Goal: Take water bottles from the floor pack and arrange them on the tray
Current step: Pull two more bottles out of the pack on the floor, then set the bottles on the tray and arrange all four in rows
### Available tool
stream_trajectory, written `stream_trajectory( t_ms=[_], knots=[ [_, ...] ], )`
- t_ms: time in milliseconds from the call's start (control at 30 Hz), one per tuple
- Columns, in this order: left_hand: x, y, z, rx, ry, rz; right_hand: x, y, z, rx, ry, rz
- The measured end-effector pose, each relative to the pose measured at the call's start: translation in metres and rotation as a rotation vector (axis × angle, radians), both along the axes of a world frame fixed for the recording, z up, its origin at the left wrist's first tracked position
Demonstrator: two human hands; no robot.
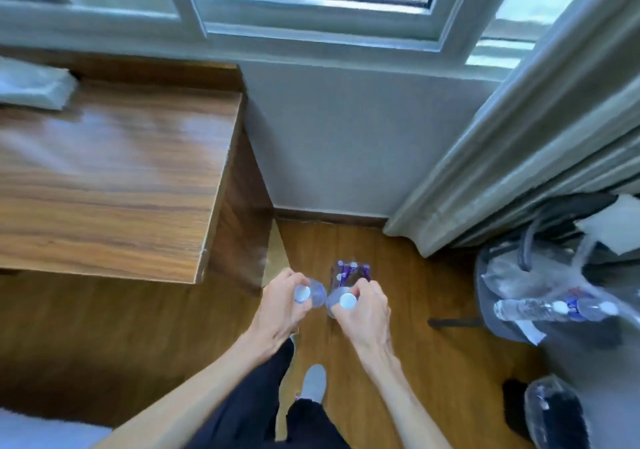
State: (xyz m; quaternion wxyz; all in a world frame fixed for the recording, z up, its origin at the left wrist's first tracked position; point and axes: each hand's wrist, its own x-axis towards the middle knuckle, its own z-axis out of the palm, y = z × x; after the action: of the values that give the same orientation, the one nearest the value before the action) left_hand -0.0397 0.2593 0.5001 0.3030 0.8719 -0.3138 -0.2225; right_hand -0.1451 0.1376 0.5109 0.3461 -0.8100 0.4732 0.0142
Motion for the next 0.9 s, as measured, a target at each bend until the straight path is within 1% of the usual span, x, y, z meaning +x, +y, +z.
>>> stream_trajectory(
  t_ms=[167,367,567,800,900],
  knots=[
    [0.002,0.065,0.035,-0.009,0.012,0.175,0.02,0.047,0.037,-0.036,-0.041,0.245],
    [0.025,0.156,0.063,0.02,0.079,0.402,0.067,0.113,0.059,0.013,-0.001,0.499],
    [0.068,0.252,0.074,0.03,0.116,0.562,0.13,0.194,0.072,0.094,0.003,0.64],
    [0.13,0.354,0.092,-0.042,0.085,0.679,0.216,0.297,0.092,0.102,-0.045,0.76],
    [0.157,0.397,0.097,-0.047,0.07,0.742,0.253,0.34,0.103,0.085,-0.08,0.842]
  ],
)
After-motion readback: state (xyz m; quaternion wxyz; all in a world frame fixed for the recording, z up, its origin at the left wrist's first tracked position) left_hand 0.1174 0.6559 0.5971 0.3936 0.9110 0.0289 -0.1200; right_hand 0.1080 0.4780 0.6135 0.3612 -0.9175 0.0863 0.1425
